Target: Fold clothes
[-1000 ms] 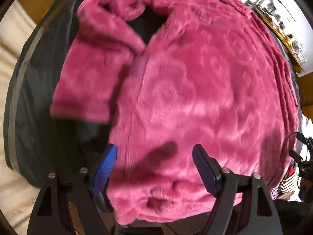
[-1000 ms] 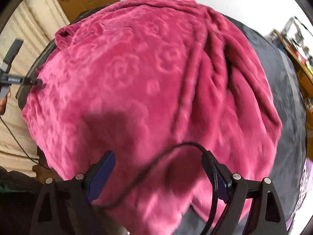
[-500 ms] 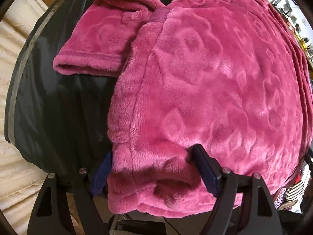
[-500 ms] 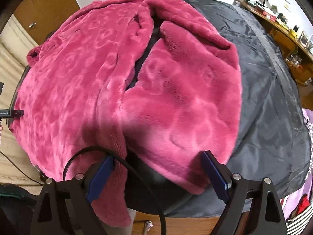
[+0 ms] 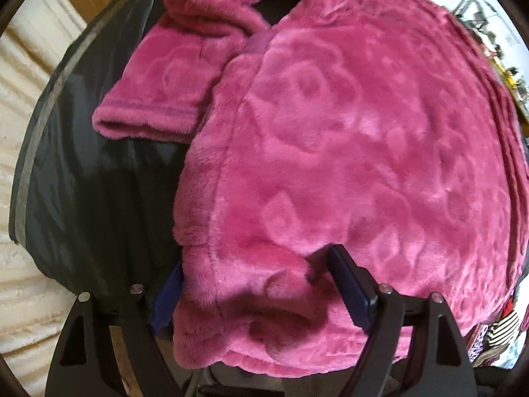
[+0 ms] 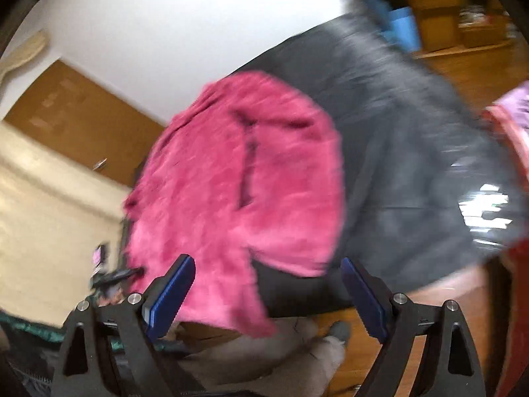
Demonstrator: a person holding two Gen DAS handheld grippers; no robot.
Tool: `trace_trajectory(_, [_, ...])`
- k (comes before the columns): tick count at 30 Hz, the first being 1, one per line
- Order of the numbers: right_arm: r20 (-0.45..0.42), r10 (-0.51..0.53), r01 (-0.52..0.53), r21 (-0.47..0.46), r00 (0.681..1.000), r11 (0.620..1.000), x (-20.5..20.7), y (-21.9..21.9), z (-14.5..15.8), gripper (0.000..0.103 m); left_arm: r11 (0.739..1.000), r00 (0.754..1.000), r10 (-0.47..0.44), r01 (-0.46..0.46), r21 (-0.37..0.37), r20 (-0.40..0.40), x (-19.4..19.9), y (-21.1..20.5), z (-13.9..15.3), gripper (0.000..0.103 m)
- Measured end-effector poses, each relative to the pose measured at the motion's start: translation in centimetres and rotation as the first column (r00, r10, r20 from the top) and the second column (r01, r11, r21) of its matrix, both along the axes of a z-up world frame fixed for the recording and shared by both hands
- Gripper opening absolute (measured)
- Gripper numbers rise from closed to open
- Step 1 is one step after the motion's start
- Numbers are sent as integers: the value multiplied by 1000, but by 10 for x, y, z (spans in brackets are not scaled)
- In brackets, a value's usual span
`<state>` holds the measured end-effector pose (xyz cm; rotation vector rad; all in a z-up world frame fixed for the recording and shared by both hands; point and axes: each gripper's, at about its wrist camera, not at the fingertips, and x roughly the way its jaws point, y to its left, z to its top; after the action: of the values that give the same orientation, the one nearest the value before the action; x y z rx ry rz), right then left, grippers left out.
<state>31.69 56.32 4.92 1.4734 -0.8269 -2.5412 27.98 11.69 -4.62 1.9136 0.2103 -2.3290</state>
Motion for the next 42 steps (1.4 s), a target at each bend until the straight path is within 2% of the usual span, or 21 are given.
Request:
trace_trajectory(3, [38,-4,-4,208,999,978,6,-3,-1,91,999,996,-52,51,-20,-76,10,6,12,86])
trace_trajectory(8, [84,67,-92,338,994,937,-23,-55,-44,91,987,987,-129,118,-113,-93,18,13,19,86])
trace_trajectory(12, [93,136,-164,522,986,837,-65,-98,-71,91,980,985,-150,137,-144,-84,24,13,18,86])
trace_trajectory(16, [132,181,-223,635,975,739,-109,-120,-90,91,965,978,-195,178,-193,-75,48,20,16,86])
trace_trajectory(18, [151,196,-247,653,969,716,-121,-121,-99,91,957,974,-218,199,-210,-68,61,23,14,86])
trace_trajectory(22, [176,187,-257,671,966,696,-133,-109,-108,91,943,965,-255,234,-235,-62,77,22,8,86])
trace_trajectory(27, [194,118,-222,708,974,671,-147,-80,-112,91,948,968,-244,225,-223,-61,76,16,13,86])
trace_trajectory(31, [217,37,-194,766,975,612,-155,-46,-113,91,941,962,-267,246,-233,-59,71,18,18,86])
trace_trajectory(34, [241,-26,-194,837,970,512,-165,-20,-114,91,913,944,-327,302,-276,-50,72,17,21,86])
trace_trajectory(35, [243,-49,-187,847,969,498,-167,-13,-112,91,901,936,-348,320,-294,-47,72,15,22,86])
trace_trajectory(37, [218,-62,-159,852,974,499,-165,-7,-101,91,882,925,-377,345,-321,-42,77,14,24,86])
trace_trajectory(39, [166,-2,-140,838,986,528,-153,-20,-86,91,874,921,-388,354,-334,-39,81,11,24,86])
trace_trajectory(42, [111,119,-159,816,987,555,-128,-57,-72,91,877,922,-386,356,-322,-35,89,8,20,86])
